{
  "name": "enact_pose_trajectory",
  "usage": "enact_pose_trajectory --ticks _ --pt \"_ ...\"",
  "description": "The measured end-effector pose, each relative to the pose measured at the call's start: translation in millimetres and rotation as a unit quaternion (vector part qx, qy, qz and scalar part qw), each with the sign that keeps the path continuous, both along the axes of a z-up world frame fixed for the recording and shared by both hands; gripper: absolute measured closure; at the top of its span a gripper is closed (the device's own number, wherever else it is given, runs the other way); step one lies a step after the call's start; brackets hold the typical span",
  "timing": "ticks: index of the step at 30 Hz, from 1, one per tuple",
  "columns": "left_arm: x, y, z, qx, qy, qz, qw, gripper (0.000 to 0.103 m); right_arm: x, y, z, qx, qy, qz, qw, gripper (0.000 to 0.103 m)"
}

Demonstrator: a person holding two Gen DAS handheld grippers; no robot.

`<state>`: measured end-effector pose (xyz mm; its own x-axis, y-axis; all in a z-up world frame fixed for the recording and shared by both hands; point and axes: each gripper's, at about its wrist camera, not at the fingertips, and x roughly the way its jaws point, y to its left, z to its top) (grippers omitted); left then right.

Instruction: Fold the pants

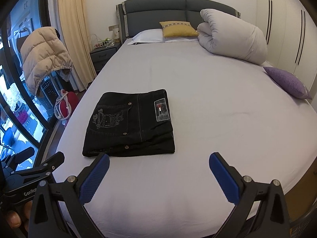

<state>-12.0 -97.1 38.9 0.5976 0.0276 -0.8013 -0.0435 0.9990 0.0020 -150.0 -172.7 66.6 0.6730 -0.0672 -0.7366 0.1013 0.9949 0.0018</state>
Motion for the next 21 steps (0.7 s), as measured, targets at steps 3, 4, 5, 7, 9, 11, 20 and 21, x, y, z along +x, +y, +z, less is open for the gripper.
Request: enact_pose_trajectory --ticks 3,4,5,7,9,11,20,21 --pt "-0.5 -0.2 -0.6 -0.001 0.001 0.000 1.0000 0.000 -0.3 1.0 -0.4 0.000 0.001 0.000 1.000 0.000" --pt "-0.9 -0.5 -0.8 -0.001 0.001 0.000 1.0000 0.000 -0.3 1.4 -0.6 0.000 0.002 0.001 1.000 0.000" --pt "-1.0 -0.6 -1.4 -0.001 0.002 0.001 1.0000 0.000 -0.4 1.6 -1.1 0.000 0.002 0.001 1.000 0.000" --pt "-1.2 -0.3 -2.2 -0.001 0.002 0.001 1.0000 0.000 -0.8 2.0 -1.5 0.001 0.003 0.001 1.000 0.000" --pt "-1.1 -0.4 -2.5 -0.002 0.003 0.001 1.0000 0.000 -1.3 2.4 -2.0 0.001 0.003 0.001 1.000 0.000" --pt "-2.0 -1.3 -3.4 -0.002 0.003 0.001 1.0000 0.000 -1.4 2.7 -2.4 0.001 0.004 0.001 1.000 0.000" --pt "-3.0 -3.0 -5.1 -0.001 0.004 0.001 1.0000 0.000 -1.4 2.7 -3.6 0.002 0.006 0.001 1.000 0.000" --pt "-3.0 -3.0 -5.2 -0.001 0.005 0.001 1.0000 0.000 -1.4 2.7 -3.7 0.002 0.006 0.001 1.000 0.000"
